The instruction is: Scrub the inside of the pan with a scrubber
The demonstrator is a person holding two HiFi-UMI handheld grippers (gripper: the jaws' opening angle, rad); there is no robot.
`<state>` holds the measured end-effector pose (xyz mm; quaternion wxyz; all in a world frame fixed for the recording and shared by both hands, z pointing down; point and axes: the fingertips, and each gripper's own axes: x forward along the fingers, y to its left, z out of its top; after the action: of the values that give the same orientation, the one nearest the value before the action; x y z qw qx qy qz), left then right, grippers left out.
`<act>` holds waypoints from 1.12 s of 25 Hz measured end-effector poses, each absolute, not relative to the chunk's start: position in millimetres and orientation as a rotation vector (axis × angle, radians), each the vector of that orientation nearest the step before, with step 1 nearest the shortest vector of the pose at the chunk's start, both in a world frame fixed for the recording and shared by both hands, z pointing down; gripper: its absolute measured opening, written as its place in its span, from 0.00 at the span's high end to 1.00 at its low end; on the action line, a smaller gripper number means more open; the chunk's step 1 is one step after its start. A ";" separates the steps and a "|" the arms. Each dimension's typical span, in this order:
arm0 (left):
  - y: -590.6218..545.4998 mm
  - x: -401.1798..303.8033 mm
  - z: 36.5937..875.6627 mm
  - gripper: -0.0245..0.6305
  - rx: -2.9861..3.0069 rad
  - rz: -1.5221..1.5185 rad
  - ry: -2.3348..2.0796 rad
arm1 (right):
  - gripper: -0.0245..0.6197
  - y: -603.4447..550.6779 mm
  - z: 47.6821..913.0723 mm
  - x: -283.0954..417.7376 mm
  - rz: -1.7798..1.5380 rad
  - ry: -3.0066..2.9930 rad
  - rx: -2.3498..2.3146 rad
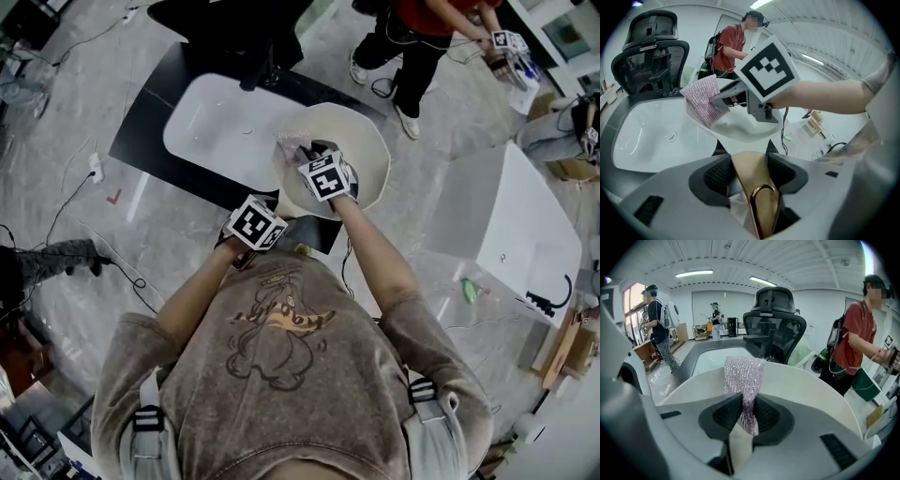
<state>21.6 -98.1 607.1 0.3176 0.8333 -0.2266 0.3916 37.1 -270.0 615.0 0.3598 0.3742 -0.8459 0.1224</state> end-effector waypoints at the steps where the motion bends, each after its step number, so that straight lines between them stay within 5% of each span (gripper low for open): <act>1: -98.2 21.8 607.0 0.56 2.194 1.031 -0.594 | 0.83 -273.7 618.1 37.1 0.325 -2.176 0.963; 28: -98.1 19.7 606.9 0.57 2.157 1.029 -0.611 | 0.83 -362.3 629.5 108.3 0.297 -1.993 1.186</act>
<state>19.7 -98.1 606.9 0.3312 0.8251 -0.2336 0.3937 108.3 -362.3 629.5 0.3908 0.4668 -0.7846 0.1169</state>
